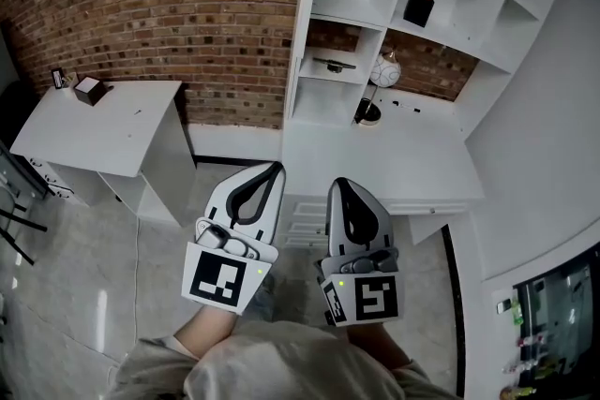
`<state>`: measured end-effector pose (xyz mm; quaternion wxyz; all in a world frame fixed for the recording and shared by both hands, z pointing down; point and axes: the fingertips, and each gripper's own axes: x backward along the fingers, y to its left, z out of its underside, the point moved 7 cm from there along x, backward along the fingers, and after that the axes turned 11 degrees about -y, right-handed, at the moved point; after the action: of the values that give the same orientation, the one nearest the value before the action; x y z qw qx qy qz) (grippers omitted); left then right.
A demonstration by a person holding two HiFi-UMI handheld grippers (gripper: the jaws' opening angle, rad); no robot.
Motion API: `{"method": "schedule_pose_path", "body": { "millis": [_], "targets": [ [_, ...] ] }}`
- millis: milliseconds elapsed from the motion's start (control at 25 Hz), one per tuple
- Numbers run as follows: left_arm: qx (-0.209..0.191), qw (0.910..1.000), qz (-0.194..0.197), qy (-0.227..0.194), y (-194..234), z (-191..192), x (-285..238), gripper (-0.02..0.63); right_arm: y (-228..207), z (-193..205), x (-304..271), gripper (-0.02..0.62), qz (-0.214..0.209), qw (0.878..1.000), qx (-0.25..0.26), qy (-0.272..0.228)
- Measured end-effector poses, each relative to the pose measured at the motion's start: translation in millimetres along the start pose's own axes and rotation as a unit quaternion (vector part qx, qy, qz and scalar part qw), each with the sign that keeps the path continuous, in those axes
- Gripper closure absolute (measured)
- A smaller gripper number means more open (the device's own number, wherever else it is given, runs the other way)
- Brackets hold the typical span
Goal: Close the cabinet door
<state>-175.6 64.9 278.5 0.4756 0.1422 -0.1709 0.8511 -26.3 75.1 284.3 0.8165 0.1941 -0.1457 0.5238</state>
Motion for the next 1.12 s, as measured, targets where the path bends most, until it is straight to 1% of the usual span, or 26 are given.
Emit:
{"method": "schedule_pose_path", "body": {
  "millis": [200,320,520,640,920,1120],
  "targets": [
    [0.001,0.9999,0.002,-0.016,31.4,18.9,-43.6,0.598,-16.8,24.8,-42.2,0.577,0.008,1.000,0.008,0.003],
    [0.005,0.9998,0.011,-0.014,47.8,28.1,-69.7,0.598,-27.5,37.3,-69.5,0.577,0.015,1.000,0.007,0.007],
    [0.010,0.9997,0.017,-0.015,75.3,40.0,-105.2,0.598,-39.3,49.0,-112.8,0.577,0.020,1.000,0.016,0.000],
    [0.007,0.9993,0.029,-0.021,88.6,46.0,-127.1,0.598,-47.0,57.2,-135.0,0.577,0.025,1.000,0.019,-0.002],
    [0.003,0.9984,0.047,-0.032,116.9,60.9,-166.1,0.598,-56.8,76.2,-179.1,0.577,0.034,0.999,0.031,-0.011],
    [-0.001,0.9976,0.058,-0.038,133.9,62.0,-186.3,0.598,-61.0,80.5,-207.7,0.577,0.037,0.998,0.038,-0.019]
  ]
}}
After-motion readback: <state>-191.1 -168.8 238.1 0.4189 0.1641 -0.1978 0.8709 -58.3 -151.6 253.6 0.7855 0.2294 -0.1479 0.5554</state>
